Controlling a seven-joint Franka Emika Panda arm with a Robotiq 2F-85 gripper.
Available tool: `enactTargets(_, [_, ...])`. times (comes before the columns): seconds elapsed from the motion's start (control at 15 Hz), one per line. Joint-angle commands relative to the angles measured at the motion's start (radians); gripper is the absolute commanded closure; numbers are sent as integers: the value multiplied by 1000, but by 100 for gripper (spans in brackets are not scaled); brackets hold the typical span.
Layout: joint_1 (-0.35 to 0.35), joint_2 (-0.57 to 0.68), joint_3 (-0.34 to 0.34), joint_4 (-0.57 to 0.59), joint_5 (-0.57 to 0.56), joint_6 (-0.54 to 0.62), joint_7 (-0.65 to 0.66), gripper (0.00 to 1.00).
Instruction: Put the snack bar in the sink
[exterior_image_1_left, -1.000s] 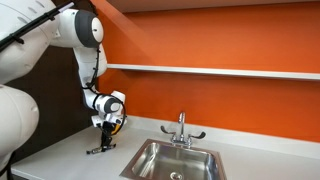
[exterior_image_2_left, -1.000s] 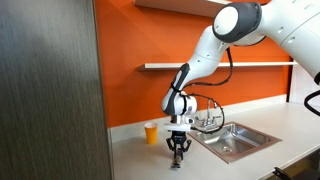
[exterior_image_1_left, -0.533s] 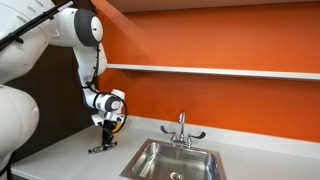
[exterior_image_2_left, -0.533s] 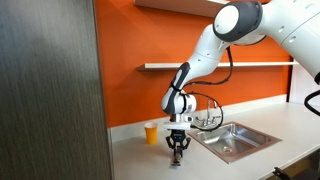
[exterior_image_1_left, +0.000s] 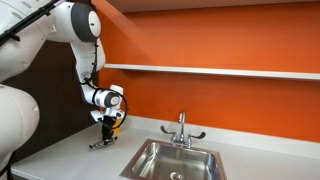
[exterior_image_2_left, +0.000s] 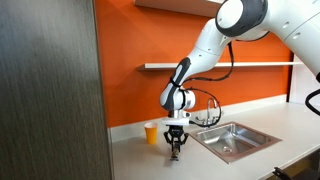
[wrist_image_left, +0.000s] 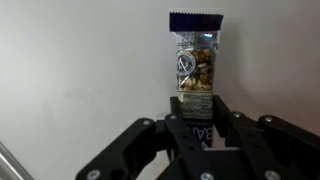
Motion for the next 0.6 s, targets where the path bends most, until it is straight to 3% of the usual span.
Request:
enactTargets(0.0, [-29, -60, 27, -58, -7, 37, -79, 90])
enactTargets(0.53, [-63, -131, 23, -169, -55, 88, -296, 90])
